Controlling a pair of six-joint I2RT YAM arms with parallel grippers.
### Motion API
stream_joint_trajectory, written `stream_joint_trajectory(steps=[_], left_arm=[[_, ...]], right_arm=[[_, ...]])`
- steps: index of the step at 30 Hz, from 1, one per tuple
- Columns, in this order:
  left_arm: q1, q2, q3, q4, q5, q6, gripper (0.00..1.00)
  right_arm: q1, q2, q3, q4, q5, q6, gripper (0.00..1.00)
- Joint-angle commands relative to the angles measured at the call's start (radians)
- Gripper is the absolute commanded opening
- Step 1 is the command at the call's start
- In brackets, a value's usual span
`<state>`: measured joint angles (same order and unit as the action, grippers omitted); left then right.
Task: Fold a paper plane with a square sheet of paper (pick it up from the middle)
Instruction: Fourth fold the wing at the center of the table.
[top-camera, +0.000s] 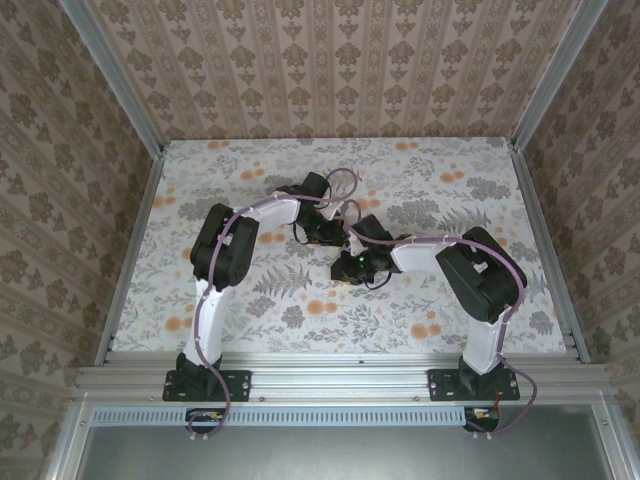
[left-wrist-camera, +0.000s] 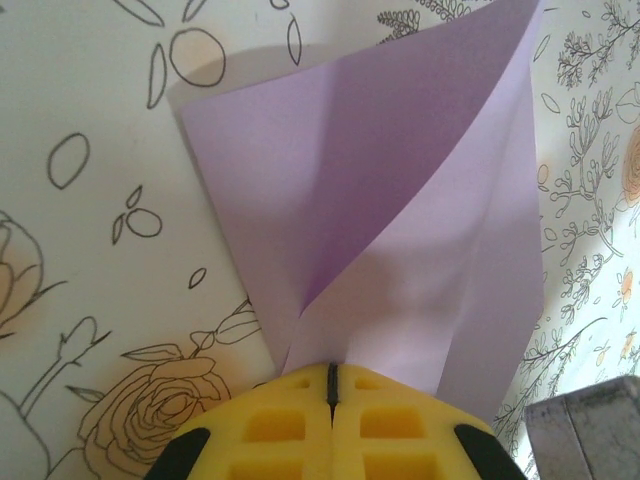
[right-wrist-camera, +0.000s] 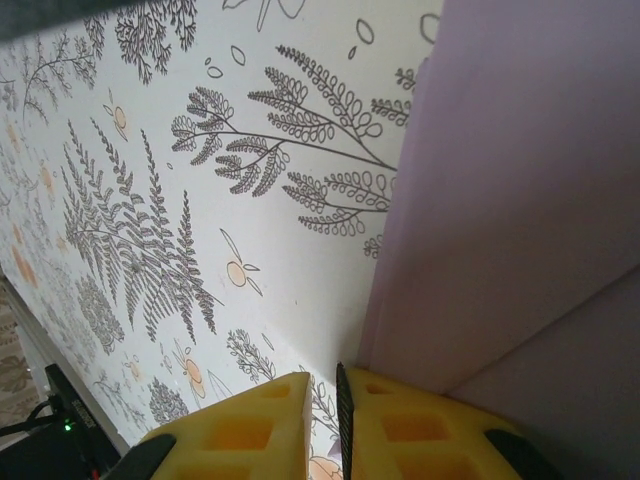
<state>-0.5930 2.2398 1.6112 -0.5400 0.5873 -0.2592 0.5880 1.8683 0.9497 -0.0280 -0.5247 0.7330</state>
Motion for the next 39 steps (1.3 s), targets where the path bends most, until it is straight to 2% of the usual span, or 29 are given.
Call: stream_joint_trajectory(steps=[1,13,22,28,39], left_arm=[[-0.002,0.128,-0.048,-0.046,-0.147,0.034,0.02],[-0.002,0.124,-0.043,-0.047,-0.135,0.040,0.02],[-0.004,0.110,-0.039,-0.049,-0.115,0.044,0.02],[-0.005,0.095,-0.036,-0.049,-0.100,0.042,0.02],[-0.006,0.069,-0.029,-0.048,-0.072,0.038,0.02]], right_arm=[[0.056,0.015,-0.017,-0.145,-0.041,-0.010,0.19],[0.054,-0.063,0.009,-0.112,-0.088,0.025,0.19],[-0.127,-0.157,-0.032,-0.065,-0.058,0.039,0.19],[-0.208,-0.093,0.009,-0.018,-0.076,0.039,0.19],[-0.258,0.049,0.092,0.037,-0.089,0.040,0.18]])
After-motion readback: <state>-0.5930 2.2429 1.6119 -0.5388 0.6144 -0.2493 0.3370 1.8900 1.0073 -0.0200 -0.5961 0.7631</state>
